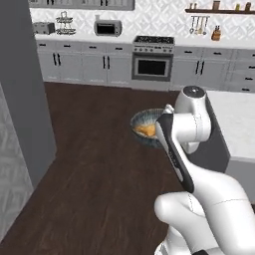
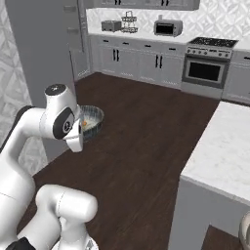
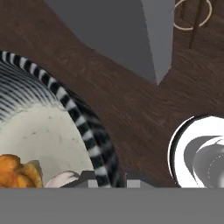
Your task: Pick the chicken drumstick and garlic from their plates and place them in the bowl. Then put the bowl in the fridge.
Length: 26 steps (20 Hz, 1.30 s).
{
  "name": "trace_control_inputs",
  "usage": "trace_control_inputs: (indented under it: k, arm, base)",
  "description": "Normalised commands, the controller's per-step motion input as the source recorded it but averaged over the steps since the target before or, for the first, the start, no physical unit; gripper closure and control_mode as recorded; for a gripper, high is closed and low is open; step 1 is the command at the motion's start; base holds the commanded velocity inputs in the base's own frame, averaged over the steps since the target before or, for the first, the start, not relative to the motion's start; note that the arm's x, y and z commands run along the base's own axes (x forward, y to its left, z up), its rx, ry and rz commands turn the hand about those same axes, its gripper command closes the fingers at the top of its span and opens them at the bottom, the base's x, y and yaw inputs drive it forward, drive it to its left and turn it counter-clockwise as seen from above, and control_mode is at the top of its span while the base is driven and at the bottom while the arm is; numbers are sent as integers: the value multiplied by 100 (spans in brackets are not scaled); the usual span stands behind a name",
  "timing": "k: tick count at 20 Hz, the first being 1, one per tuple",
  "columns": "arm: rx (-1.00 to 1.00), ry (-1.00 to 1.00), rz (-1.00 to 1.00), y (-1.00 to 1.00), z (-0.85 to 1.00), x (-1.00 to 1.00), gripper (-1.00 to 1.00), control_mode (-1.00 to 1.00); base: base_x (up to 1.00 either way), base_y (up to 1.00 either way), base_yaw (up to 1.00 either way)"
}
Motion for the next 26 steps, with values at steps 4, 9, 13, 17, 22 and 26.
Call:
trace_control_inputs:
  k: [4, 9, 13, 17, 22, 26]
  arm:
    - [0, 0, 0, 0, 0, 0, 100, 100]
    - [0, 0, 0, 0, 0, 0, 100, 100]
    - [0, 0, 0, 0, 0, 0, 100, 100]
    - [0, 0, 0, 0, 0, 0, 100, 100]
    - [0, 0, 0, 0, 0, 0, 100, 100]
    - [0, 0, 0, 0, 0, 0, 100, 100]
  base:
    - [100, 100, -48]
    - [100, 100, -50]
    - [100, 89, -30]
    - [100, 43, -12]
    - [100, 2, 2]
    - [100, 0, 12]
